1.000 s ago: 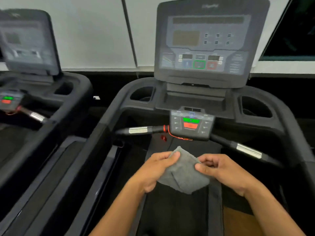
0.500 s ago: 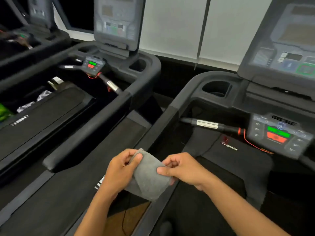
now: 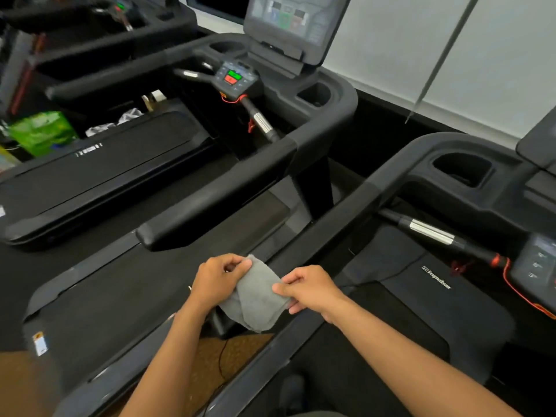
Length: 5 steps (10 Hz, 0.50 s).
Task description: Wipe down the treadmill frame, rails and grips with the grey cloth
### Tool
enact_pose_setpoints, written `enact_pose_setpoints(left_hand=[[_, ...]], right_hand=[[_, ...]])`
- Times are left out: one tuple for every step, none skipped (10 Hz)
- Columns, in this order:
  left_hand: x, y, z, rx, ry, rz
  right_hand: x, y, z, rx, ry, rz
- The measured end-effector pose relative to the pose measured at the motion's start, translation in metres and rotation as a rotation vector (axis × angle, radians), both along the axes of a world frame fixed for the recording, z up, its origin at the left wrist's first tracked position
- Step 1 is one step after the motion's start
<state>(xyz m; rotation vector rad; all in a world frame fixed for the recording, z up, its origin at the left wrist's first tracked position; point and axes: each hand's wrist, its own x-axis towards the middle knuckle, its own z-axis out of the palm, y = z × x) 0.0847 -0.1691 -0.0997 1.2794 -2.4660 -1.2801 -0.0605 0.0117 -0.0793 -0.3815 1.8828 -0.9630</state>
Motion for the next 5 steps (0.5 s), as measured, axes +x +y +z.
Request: enact_pose_setpoints(left_hand=[[0.001, 0.004, 0.003, 0.025, 0.003, 0.048], [0.008, 0.003, 0.007, 0.136, 0.043, 0.047], [0.018, -0.001, 0.007, 0.169, -0.059, -0.081], [0.011, 0.004, 0.014, 0.093, -0.078, -0.126], [-0.018, 0.020, 0.026, -0.099, -0.011, -0.189]], right_hand=[[0.000, 0.003, 0.001, 0.017, 0.058, -0.010], [-0.003, 0.010, 0.001, 0.035, 0.089, 0.027], [-0.005, 0.017, 0.003, 0.044, 0.116, 0.061], [-0.013, 0.025, 0.007, 0.031, 0.150, 0.077], [-0.024, 0.040, 0.016, 0.056, 0.224, 0.050]])
